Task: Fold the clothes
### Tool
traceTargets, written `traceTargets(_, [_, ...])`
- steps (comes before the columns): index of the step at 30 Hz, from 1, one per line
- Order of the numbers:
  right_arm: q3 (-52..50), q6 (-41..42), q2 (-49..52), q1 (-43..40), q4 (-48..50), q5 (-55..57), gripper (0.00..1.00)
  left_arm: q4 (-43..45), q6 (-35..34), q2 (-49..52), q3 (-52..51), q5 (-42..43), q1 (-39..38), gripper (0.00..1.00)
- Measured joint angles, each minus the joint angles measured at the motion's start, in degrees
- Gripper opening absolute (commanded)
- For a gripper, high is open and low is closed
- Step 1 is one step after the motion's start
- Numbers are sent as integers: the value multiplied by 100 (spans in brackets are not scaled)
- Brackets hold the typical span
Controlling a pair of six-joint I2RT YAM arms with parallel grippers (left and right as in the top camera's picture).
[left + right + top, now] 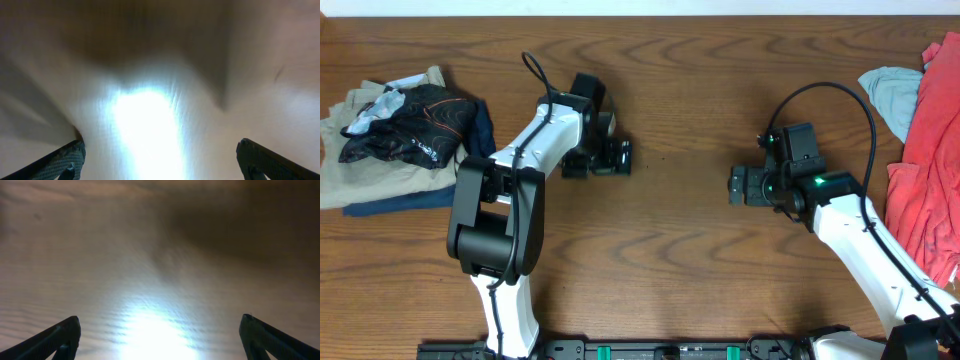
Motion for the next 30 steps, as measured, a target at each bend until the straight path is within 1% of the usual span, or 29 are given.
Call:
traceTargets(4, [0,-52,0,-22,-393,-70,99,-905,-2,-90,0,0,24,98])
traceTargets(10, [4,26,0,-57,-1167,-155,99,-2035,-52,-321,-2,-269,28,98])
traceTargets(15, [4,249,0,-59,-1646,-181,99,-2352,-133,-756,-212,-389,13,98])
traceTargets(20, [4,439,-15,-50,-1908,-201,99,-2188,-208,-1845,-881,-452,-201,98])
traceTargets(23, [2,494,-175,-33,-1974,-208,99,-1805,-326,-2719,-1384,-522,-411,98])
traceTargets(27, [-26,538,-918,81,-1917,-203,99,-1204,-459,-4050,-2116,-758,-588,98])
traceTargets(30, [-181,557,-1742,229,-1585,-170,99,-730,-479,-5171,-2634,-1010,-715,98])
